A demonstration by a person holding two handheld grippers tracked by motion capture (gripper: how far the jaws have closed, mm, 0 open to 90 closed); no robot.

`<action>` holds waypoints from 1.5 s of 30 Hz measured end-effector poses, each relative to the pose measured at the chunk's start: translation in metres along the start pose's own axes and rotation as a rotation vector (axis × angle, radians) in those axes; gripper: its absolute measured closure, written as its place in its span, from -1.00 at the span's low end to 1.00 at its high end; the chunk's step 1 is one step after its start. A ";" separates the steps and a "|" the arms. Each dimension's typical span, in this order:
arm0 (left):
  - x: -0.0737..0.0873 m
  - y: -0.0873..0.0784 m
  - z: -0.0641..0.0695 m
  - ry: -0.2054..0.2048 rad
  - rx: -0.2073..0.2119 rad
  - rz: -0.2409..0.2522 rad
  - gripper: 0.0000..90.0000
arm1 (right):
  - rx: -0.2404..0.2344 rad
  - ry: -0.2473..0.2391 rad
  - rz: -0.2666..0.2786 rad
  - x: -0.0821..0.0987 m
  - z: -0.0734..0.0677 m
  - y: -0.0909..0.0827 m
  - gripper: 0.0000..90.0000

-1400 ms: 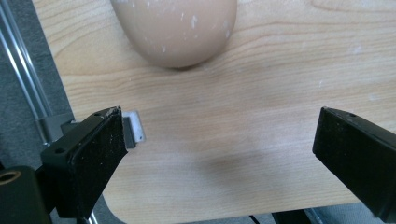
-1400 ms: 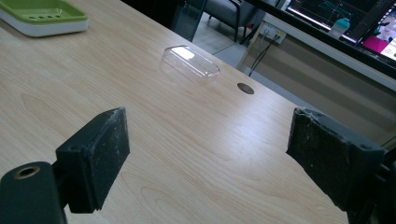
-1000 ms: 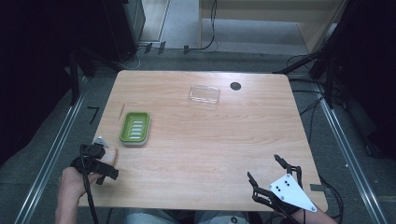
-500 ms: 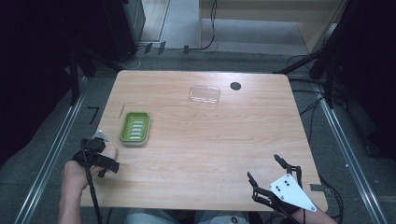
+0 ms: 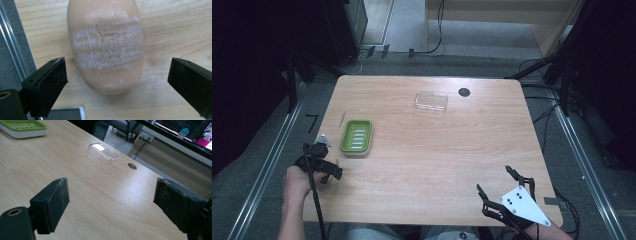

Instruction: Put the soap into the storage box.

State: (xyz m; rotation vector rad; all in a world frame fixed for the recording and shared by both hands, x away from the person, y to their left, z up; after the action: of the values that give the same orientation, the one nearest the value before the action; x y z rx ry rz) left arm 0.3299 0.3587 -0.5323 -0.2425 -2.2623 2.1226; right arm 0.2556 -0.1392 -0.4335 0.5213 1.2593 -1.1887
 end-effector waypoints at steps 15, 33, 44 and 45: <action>-0.016 0.007 -0.001 -0.036 -0.030 -0.004 -0.87 | 0.001 0.008 -0.007 0.001 0.001 0.000 -0.70; -0.017 0.006 -0.007 -0.062 -0.038 0.010 -0.46 | 0.004 0.006 -0.004 0.001 0.001 0.000 -0.70; -0.017 0.005 -0.008 -0.077 -0.026 0.039 -0.28 | 0.005 0.006 -0.004 0.001 0.001 0.000 -0.70; -0.017 0.005 -0.008 -0.077 -0.025 0.043 -0.28 | 0.005 0.006 -0.004 0.001 0.001 0.000 -0.70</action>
State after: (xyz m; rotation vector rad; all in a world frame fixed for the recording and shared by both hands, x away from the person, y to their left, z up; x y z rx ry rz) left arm 0.3482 0.3646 -0.5355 -0.2159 -2.3484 2.1620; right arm 0.2557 -0.1409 -0.4337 0.5270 1.2632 -1.1951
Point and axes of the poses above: each handheld gripper's, and its own axes: y roughly forward along the jaws, x roughly out of its underside, z roughly to its right, the point moved 9 cm from there along y, roughly forward along the jaws, and after that the axes turned 2 degrees about z, right-handed, at the moved point
